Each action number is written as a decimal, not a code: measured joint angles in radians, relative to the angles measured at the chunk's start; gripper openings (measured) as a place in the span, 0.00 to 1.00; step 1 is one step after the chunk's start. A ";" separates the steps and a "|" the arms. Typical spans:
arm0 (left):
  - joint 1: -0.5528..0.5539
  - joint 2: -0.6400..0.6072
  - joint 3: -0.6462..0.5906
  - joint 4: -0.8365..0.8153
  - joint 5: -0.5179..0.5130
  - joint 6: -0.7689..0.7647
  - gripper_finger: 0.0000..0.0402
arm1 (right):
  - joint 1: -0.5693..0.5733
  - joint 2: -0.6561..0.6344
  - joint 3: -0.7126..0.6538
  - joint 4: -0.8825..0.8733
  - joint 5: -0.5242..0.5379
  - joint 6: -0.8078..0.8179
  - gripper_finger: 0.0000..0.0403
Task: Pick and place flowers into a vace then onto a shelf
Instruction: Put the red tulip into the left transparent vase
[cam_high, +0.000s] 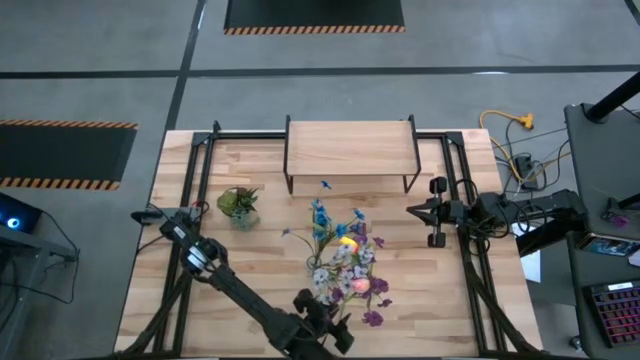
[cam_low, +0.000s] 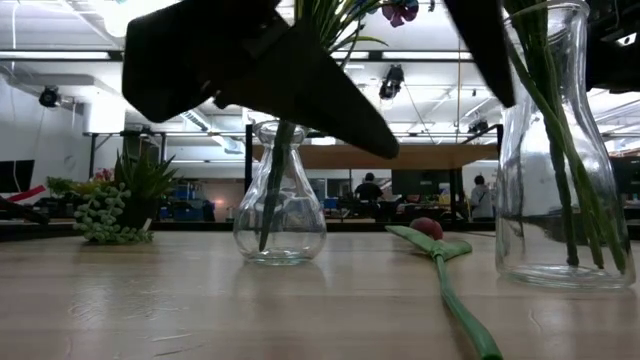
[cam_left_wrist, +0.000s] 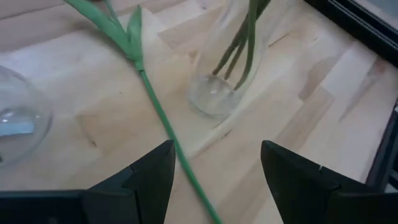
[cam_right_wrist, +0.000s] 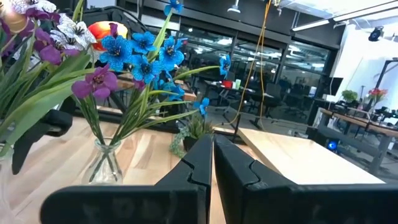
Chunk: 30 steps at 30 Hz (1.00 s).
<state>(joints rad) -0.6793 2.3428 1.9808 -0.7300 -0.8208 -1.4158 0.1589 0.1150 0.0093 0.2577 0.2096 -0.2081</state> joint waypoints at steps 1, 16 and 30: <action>0.001 0.000 0.000 0.003 0.009 0.001 0.55 | 0.000 0.000 0.000 0.000 0.000 0.000 0.02; 0.056 0.007 -0.069 0.085 0.088 0.003 0.55 | 0.000 0.000 0.000 -0.005 0.000 0.000 0.02; 0.134 0.006 -0.169 0.215 0.194 0.016 0.55 | 0.000 0.000 0.000 -0.019 0.001 -0.008 0.02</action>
<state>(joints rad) -0.5451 2.3488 1.8117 -0.5155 -0.6266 -1.3996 0.1589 0.1150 0.0093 0.2390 0.2104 -0.2165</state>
